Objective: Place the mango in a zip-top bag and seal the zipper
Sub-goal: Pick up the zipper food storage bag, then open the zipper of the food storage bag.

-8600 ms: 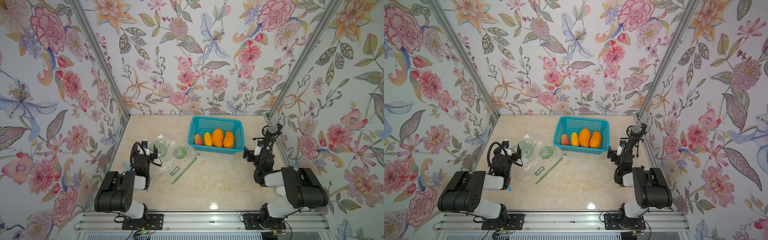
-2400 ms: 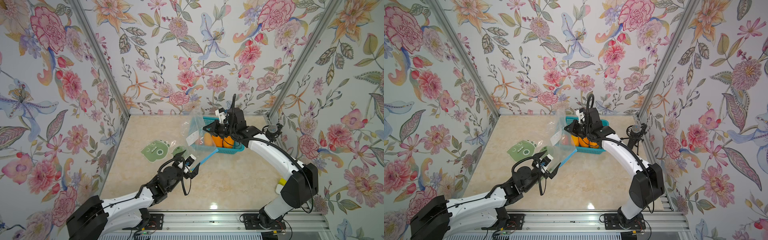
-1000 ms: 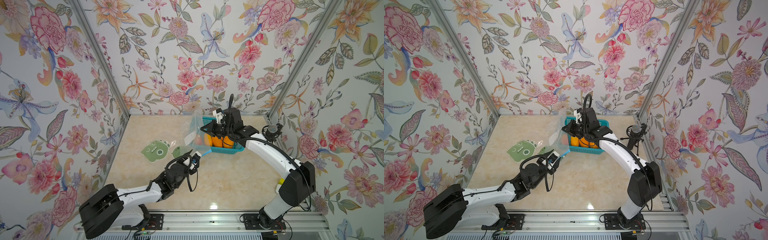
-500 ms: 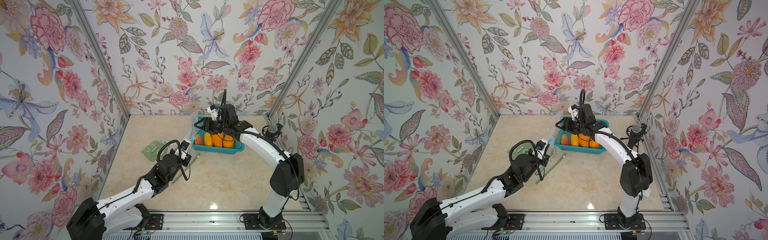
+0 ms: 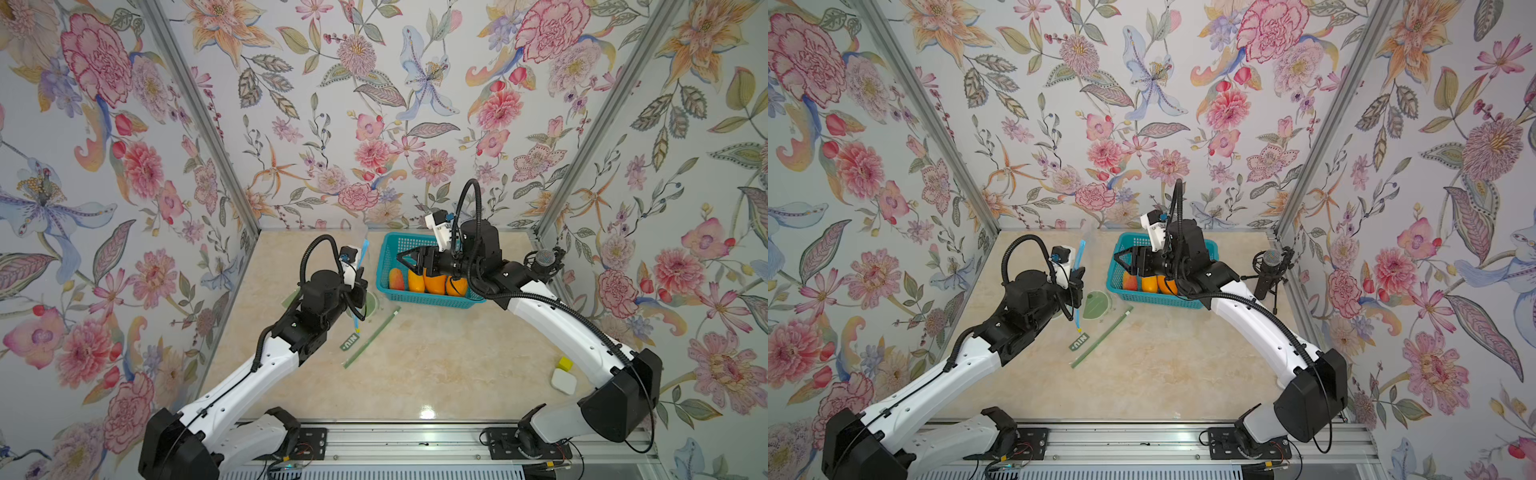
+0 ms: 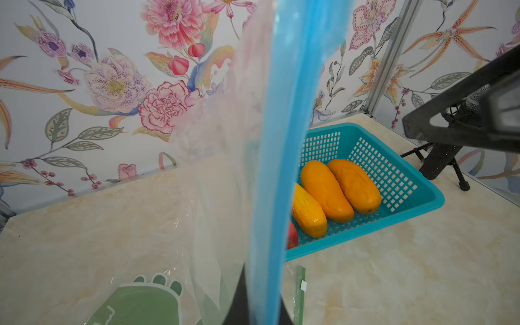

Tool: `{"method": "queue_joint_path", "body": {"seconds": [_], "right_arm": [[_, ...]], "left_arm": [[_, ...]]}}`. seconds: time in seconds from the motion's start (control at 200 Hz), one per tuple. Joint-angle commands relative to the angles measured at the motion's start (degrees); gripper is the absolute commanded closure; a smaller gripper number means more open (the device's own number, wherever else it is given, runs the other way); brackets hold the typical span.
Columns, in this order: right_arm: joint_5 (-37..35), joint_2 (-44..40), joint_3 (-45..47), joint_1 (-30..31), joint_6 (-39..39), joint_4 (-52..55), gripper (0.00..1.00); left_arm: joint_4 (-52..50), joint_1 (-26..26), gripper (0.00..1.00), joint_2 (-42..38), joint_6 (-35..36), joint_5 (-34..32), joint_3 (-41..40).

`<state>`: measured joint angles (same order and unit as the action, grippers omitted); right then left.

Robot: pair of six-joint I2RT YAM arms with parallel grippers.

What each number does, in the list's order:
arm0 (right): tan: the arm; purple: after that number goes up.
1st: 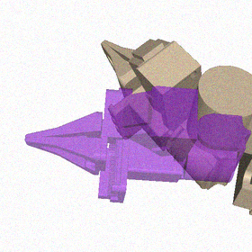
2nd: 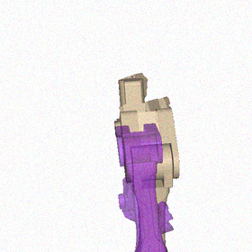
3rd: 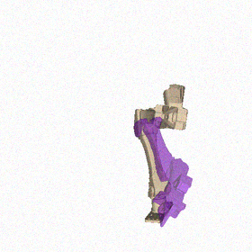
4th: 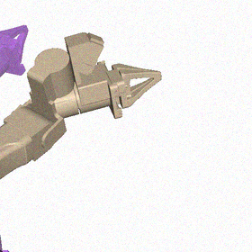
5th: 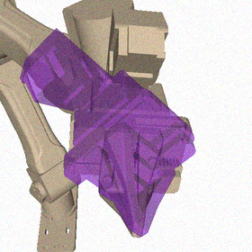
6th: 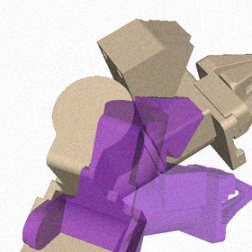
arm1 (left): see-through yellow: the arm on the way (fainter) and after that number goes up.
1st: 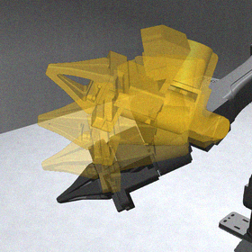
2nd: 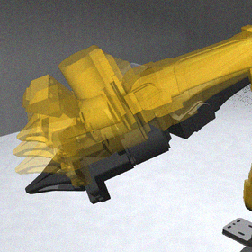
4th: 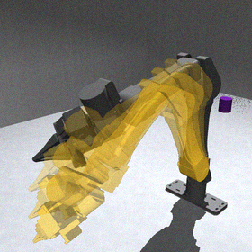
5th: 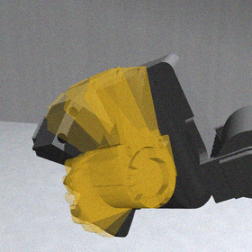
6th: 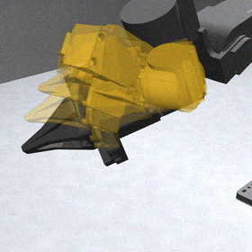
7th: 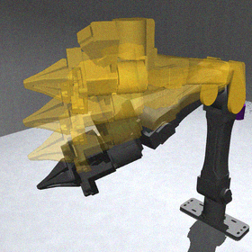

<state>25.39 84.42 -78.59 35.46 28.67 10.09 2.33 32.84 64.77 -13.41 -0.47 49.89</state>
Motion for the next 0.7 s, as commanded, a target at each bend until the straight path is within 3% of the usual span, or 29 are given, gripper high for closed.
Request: {"method": "queue_joint_path", "body": {"seconds": [0.0, 0.265, 0.415, 0.696], "right_arm": [[2.93, 0.37, 3.56, 1.36, 2.52, -9.37, 0.43], [3.57, 2.79, 6.35, 3.80, 6.73, -20.29, 0.52], [2.46, 5.49, 3.03, 5.10, 4.97, -18.65, 0.55], [0.93, 8.04, 1.76, 5.13, 5.10, -18.41, 0.71]], "left_arm": [[-4.56, -1.91, 1.00, 2.48, -3.06, 10.41, 3.07], [-2.26, -3.43, 1.00, 5.16, -5.03, 16.87, 3.97], [-1.39, -3.56, 1.00, 6.36, -5.63, 18.69, 3.99], [-0.30, -3.65, 1.00, 6.62, -5.99, 19.64, 3.64]]}}
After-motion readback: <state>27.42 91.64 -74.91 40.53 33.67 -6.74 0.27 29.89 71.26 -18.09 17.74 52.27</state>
